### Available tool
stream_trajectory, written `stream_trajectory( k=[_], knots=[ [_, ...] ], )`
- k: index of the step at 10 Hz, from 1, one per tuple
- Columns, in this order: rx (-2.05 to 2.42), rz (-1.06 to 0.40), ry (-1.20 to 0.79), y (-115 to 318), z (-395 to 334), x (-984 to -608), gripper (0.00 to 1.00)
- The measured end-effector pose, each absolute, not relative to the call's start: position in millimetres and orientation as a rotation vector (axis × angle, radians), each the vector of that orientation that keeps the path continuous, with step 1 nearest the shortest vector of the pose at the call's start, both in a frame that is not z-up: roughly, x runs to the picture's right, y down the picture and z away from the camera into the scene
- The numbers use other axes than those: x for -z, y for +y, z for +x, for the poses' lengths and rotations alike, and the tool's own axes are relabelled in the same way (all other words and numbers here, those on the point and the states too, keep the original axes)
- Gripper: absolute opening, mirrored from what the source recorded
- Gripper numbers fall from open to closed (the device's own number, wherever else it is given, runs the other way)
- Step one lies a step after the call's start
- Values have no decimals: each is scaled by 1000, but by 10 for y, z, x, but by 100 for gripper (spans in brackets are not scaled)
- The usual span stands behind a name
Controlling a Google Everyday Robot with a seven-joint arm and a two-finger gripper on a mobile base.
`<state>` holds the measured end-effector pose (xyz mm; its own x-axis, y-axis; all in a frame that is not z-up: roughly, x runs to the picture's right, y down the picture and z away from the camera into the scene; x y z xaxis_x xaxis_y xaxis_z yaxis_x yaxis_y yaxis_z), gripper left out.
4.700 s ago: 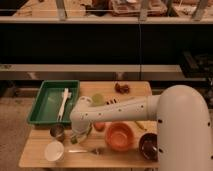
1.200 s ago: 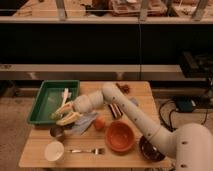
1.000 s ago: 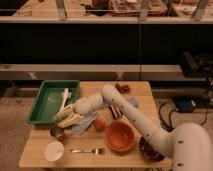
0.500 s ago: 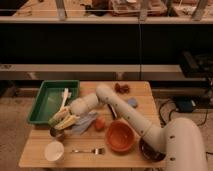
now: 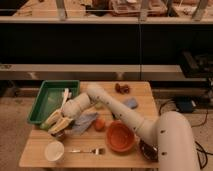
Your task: Place pepper in metal cup
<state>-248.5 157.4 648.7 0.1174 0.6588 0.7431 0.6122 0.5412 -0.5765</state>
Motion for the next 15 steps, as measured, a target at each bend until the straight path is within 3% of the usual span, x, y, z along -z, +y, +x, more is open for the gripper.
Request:
stream_trajectory(
  k=[8,11,12,15],
  knots=[
    [-102,-1102,-1525,1594,-2395,-6805,7],
    [-114,-1103,-1517,1591,-2380,-6876,31],
    [-111,-1105,-1512,1593,-2399,-6892,46],
    [-104,-1112,-1504,1593,-2430,-6906,72]
  ],
)
